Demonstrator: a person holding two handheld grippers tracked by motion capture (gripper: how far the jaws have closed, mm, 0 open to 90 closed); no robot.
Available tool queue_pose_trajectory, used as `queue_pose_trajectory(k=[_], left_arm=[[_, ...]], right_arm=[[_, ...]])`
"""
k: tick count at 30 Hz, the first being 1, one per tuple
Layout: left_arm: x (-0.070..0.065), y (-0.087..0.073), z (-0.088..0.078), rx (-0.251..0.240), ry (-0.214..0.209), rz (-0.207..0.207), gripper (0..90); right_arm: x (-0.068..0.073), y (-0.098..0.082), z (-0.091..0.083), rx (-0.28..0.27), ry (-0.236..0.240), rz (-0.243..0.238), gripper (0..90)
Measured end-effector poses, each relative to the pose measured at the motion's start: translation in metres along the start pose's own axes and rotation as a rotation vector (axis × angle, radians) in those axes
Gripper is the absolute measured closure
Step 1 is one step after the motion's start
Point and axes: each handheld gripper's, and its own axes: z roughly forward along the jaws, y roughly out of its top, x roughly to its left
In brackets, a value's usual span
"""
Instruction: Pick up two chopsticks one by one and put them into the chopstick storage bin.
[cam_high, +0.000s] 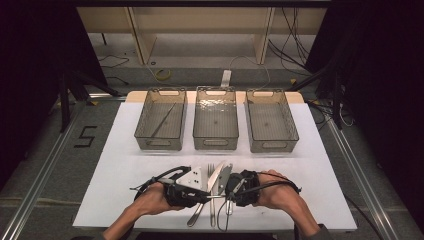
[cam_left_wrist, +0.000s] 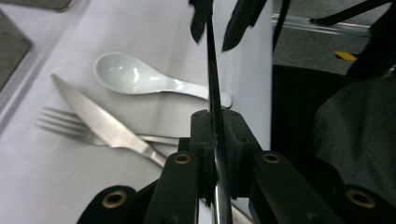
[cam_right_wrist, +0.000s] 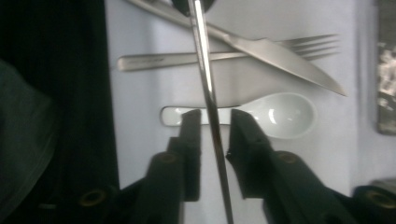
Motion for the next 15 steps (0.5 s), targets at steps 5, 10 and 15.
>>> queue_pose_trajectory(k=[5, 10, 15], left_arm=[[0.007, -0.002, -0.006, -0.025, 0.032, -0.043, 83.0], [0.015, -0.006, -0.012, -0.047, 0.079, -0.095, 83.0], [0.025, -0.013, -0.021, -0.087, 0.136, -0.144, 83.0]], right_arm=[[-0.007, -0.008, -0.014, -0.121, -0.026, 0.137, 55.1], [-0.009, -0.019, -0.020, -0.254, -0.048, 0.262, 48.3], [-0.011, -0.034, -0.018, -0.399, -0.061, 0.365, 42.4]])
